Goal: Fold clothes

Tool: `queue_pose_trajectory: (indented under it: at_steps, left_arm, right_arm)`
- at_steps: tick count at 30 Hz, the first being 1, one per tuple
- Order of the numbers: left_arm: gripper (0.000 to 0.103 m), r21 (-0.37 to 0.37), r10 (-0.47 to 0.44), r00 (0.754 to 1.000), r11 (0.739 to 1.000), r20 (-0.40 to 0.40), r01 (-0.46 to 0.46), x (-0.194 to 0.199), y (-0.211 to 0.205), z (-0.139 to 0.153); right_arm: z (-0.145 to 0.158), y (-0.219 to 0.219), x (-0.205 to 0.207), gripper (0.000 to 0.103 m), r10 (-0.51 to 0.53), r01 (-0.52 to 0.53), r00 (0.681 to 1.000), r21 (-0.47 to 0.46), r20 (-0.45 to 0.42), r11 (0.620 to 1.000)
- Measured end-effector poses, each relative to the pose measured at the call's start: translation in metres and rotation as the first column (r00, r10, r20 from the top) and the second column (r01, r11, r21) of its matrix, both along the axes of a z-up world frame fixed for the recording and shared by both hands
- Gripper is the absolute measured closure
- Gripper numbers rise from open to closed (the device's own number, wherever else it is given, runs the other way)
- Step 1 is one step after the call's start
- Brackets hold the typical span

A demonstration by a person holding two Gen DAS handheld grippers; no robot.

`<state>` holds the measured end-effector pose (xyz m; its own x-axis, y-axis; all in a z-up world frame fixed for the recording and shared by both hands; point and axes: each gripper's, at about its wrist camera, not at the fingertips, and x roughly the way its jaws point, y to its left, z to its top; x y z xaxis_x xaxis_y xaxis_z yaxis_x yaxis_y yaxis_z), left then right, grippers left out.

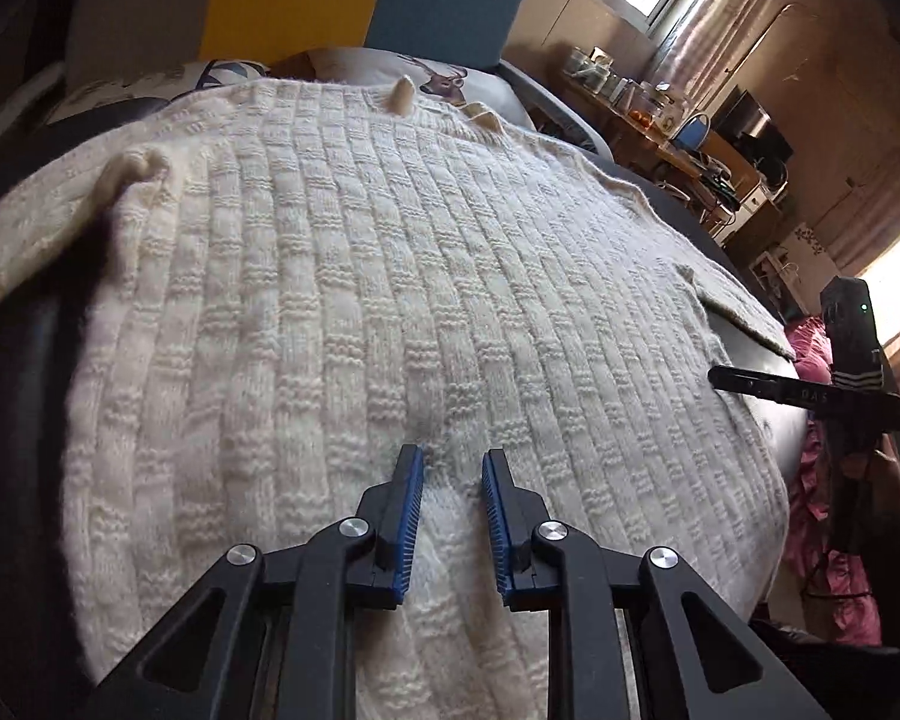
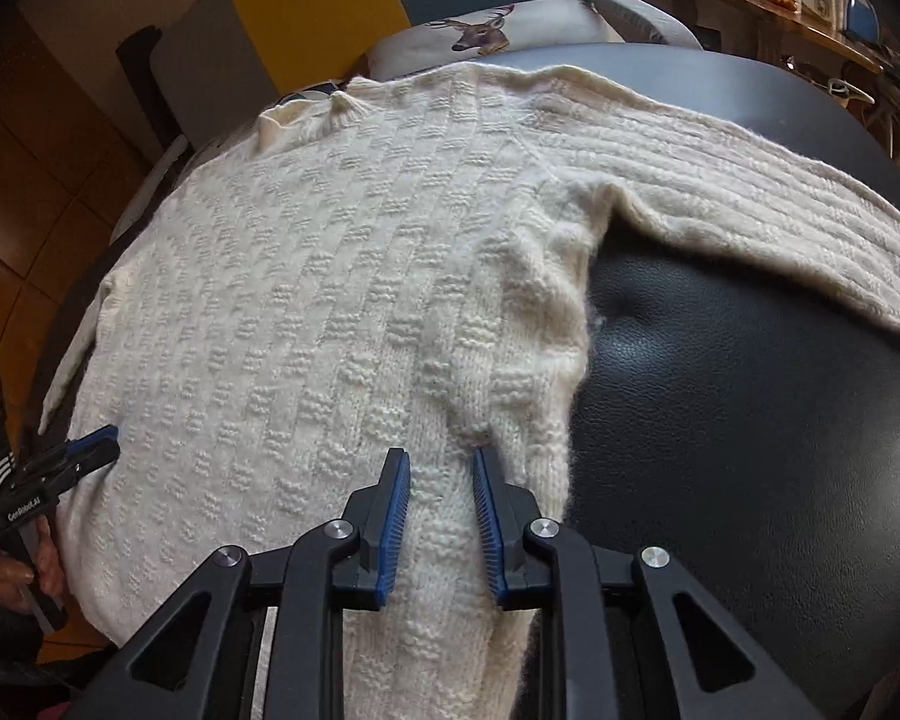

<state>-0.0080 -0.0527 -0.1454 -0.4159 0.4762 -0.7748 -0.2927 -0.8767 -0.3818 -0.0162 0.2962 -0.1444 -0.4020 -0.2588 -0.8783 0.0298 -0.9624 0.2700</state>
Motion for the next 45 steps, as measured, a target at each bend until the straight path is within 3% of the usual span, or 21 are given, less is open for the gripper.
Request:
queue_pose_trajectory:
  at_steps: [3,5,7,9,11,14,17,19,21,25,32,36,38,41,43,45]
  left_arm:
    - [0.083,0.034,0.029,1.000,0.999,0.007,-0.029,0.006,-0.008,-0.003]
    - [0.083,0.042,0.036,0.999,0.998,0.018,-0.037,0.005,-0.009,-0.001]
    - [0.081,0.030,0.040,0.999,0.999,0.017,-0.040,0.001,-0.008,0.006]
    - [0.071,0.012,0.039,0.999,0.999,-0.010,-0.039,-0.003,-0.005,0.016]
    - [0.049,0.008,0.036,0.998,0.999,-0.043,-0.035,-0.007,-0.003,0.024]
    - [0.048,-0.025,0.037,0.997,0.999,-0.061,-0.038,-0.020,0.003,0.028]
    - [0.048,-0.062,0.051,0.997,0.997,-0.051,-0.054,-0.034,0.008,0.025]
    - [0.048,-0.071,0.059,0.998,0.996,-0.039,-0.062,-0.043,0.011,0.021]
    - [0.048,-0.085,0.071,0.997,0.994,-0.026,-0.073,-0.052,0.015,0.019]
    - [0.048,-0.078,0.086,0.996,0.993,-0.003,-0.086,-0.068,0.022,0.017]
    - [0.048,-0.093,0.067,0.998,0.993,0.007,-0.066,-0.082,0.036,0.017]
    - [0.048,-0.101,0.050,0.999,0.994,0.007,-0.049,-0.086,0.040,0.015]
    - [0.048,-0.096,0.047,0.999,0.994,0.008,-0.046,-0.087,0.040,0.015]
    - [0.048,-0.082,0.050,0.999,0.996,0.018,-0.048,-0.090,0.039,0.014]
    - [0.048,-0.071,0.052,0.998,0.996,0.025,-0.050,-0.093,0.037,0.014]
    - [0.048,-0.065,0.051,0.998,0.997,0.032,-0.049,-0.095,0.037,0.014]
  right_arm:
    - [-0.003,0.010,0.003,0.095,-0.032,0.031,1.000,-0.021,-0.002,0.999]
    - [-0.004,0.021,0.003,0.095,-0.078,0.079,0.997,-0.093,0.010,0.993]
    - [0.002,0.033,0.006,0.088,-0.116,0.116,0.993,-0.178,0.010,0.977]
    - [0.013,0.057,0.017,0.080,-0.201,0.186,0.979,-0.274,-0.026,0.944]
    - [0.020,0.094,0.032,0.080,-0.322,0.283,0.946,-0.397,-0.034,0.873]
    - [0.021,0.163,0.058,0.079,-0.541,0.463,0.841,-0.538,0.017,0.704]
    - [0.014,0.233,0.091,0.079,-0.748,0.636,0.655,-0.611,0.105,0.472]
    - [0.008,0.270,0.107,0.078,-0.830,0.710,0.541,-0.603,0.134,0.365]
    - [0.003,0.299,0.116,0.076,-0.885,0.748,0.442,-0.604,0.146,0.274]
    - [-0.012,0.338,0.108,0.076,-0.920,0.772,0.338,-0.618,0.197,0.151]
    - [-0.035,0.355,0.072,0.076,-0.926,0.776,0.282,-0.627,0.251,0.067]
    - [-0.040,0.358,0.065,0.076,-0.934,0.768,0.265,-0.638,0.237,0.056]
    - [-0.041,0.356,0.059,0.076,-0.939,0.763,0.265,-0.643,0.220,0.065]
    - [-0.038,0.355,0.050,0.076,-0.943,0.770,0.279,-0.629,0.180,0.108]
    - [-0.034,0.355,0.044,0.076,-0.937,0.783,0.312,-0.601,0.156,0.160]
    - [-0.029,0.355,0.038,0.083,-0.930,0.808,0.339,-0.549,0.141,0.211]
